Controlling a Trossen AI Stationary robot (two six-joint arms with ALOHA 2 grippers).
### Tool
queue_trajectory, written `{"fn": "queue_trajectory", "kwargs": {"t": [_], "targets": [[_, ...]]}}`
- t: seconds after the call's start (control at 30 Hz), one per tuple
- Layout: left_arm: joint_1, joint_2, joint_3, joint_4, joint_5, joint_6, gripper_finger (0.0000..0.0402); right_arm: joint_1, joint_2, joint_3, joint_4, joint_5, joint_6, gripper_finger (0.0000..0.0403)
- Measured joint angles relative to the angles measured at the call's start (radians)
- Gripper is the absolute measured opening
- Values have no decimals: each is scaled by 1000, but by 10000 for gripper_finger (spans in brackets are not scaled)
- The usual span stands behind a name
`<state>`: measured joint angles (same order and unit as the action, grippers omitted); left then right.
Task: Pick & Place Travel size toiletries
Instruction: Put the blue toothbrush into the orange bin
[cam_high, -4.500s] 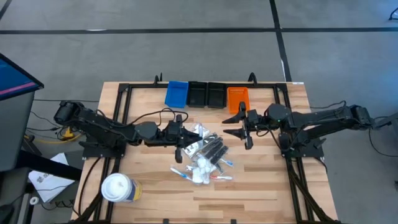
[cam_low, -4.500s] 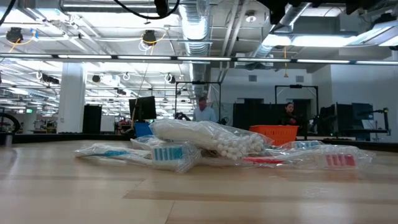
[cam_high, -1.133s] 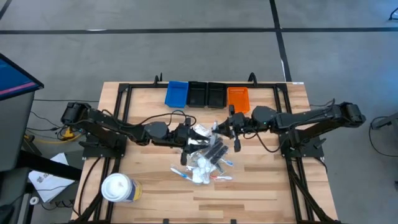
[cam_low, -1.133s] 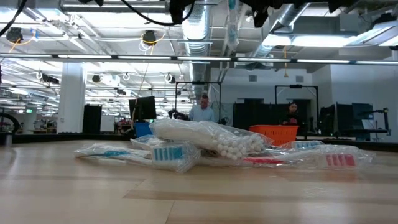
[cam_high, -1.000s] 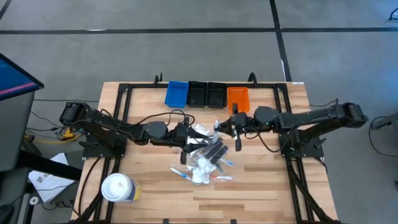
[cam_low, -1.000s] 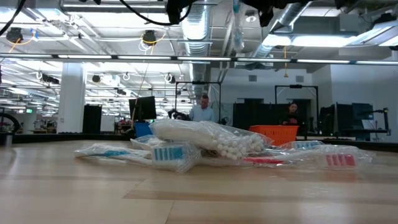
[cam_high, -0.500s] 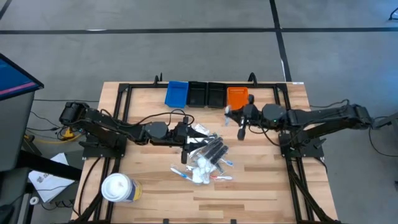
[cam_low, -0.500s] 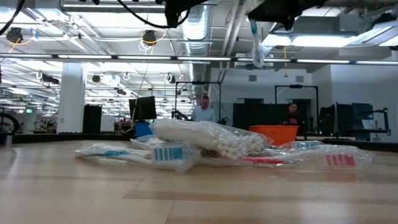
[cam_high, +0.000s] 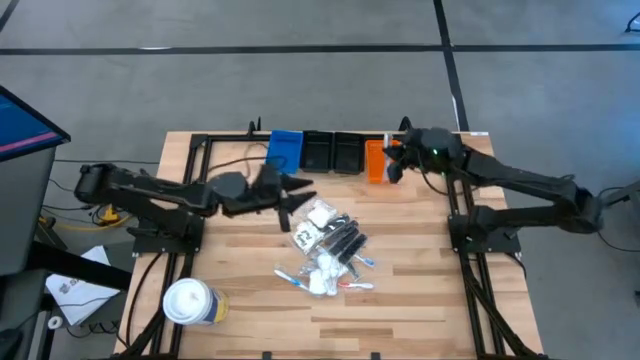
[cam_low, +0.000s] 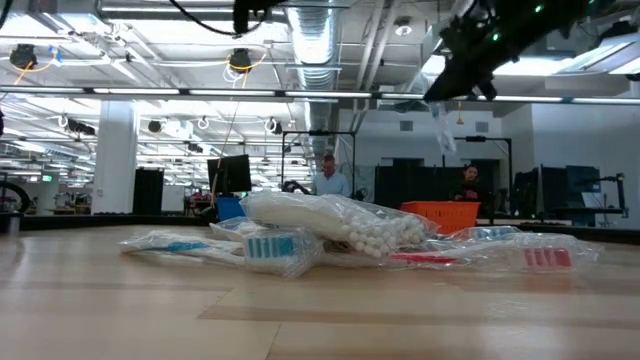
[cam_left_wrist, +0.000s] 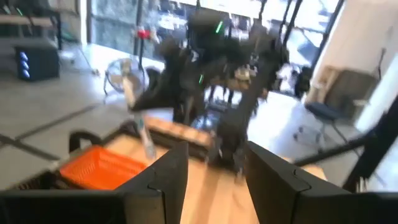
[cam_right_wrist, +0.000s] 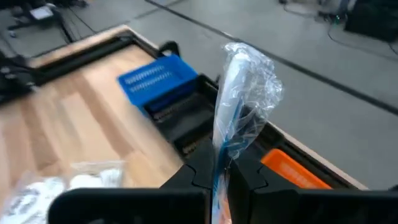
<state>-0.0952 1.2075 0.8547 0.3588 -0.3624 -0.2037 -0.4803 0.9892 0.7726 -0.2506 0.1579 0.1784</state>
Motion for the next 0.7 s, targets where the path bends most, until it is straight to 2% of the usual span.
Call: {"fn": "queue_trajectory", "kwargs": {"t": [0.2,0.33,0.5,0.7], "targets": [[-62,-48,0,-52,-22,24,144,-180,160,108,-21,-114,-9,8],[-94,-41,0,-44,-15,36,144,-250,341,258,-156,-133,-35,8],[-116,-41,0,-41,-22,41,144,-291,515,429,-288,-131,-62,15],[-134,-41,0,-37,-19,42,144,-294,597,467,-294,-131,-116,11]]}}
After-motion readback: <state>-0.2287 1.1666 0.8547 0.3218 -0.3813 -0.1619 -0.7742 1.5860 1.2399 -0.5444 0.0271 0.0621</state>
